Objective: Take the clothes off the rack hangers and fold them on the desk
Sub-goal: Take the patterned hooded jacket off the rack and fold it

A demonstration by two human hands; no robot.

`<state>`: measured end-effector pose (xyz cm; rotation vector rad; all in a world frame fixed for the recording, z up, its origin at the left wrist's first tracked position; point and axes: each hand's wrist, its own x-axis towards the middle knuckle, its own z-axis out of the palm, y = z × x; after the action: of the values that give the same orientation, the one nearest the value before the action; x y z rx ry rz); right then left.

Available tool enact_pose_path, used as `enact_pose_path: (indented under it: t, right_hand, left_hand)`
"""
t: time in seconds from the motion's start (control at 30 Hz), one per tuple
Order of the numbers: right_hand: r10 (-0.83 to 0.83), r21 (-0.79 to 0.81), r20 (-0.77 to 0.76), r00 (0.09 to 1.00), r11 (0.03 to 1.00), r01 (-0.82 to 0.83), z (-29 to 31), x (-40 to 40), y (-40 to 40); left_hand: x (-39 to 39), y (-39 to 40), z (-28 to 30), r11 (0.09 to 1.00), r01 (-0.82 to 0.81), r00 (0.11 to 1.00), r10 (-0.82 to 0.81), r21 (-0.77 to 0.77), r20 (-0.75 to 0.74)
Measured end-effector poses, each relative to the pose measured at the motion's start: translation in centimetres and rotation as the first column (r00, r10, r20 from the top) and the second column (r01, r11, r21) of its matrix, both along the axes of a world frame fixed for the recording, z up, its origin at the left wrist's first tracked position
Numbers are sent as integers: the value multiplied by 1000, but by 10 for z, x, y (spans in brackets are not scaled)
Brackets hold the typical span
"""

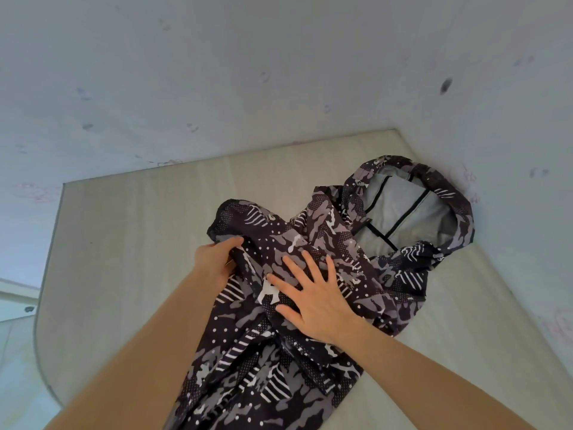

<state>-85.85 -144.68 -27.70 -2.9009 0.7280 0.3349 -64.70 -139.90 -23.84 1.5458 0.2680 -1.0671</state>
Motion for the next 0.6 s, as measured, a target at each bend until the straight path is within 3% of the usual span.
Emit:
enact_pose_path:
  t: [0.07,0.17,0.23,0.3,0.37,0.4,0.47,0.5,0.53,0.6]
  right_hand:
    - [-2,21,-34,999,1000,3,-7,1,-2]
    - [-12,118,-16,1000,993,14,-5,5,-7]
    - [-117,321,36,993,942,99,7,7,-15]
    - [-351,501,148,925,833,235,29,5,-28]
    - [-620,594,293,728,714,370,50,-2,-44]
    - [-722,636,325,611,645,423,59,-9,-51]
    - [-830,685,353,432,544,485,74,-24,-62]
    - [-837,685,377,396,540,490,81,-30,-64]
    - [-811,651,417,411,582,487,87,-34,-64]
    - [-648,468,483,589,759,452,93,-37,-56]
  left_hand:
    - [2,-5,2,997,78,996,-78,1,42]
    - [-2,-7,11,970,241,934,-243,39,262]
    - [-9,-7,21,939,340,846,-331,55,418]
    - [-22,-5,31,880,467,701,-431,92,567]
    - [-38,2,40,757,626,447,-546,188,709]
    - [-45,8,39,651,709,243,-586,271,773]
    - [-53,23,23,376,771,-280,-523,513,805]
    - [-54,30,9,260,724,-496,-447,639,744]
    - [-55,36,-2,170,663,-627,-405,729,665]
    - [-57,44,-14,59,590,-713,-430,805,554]
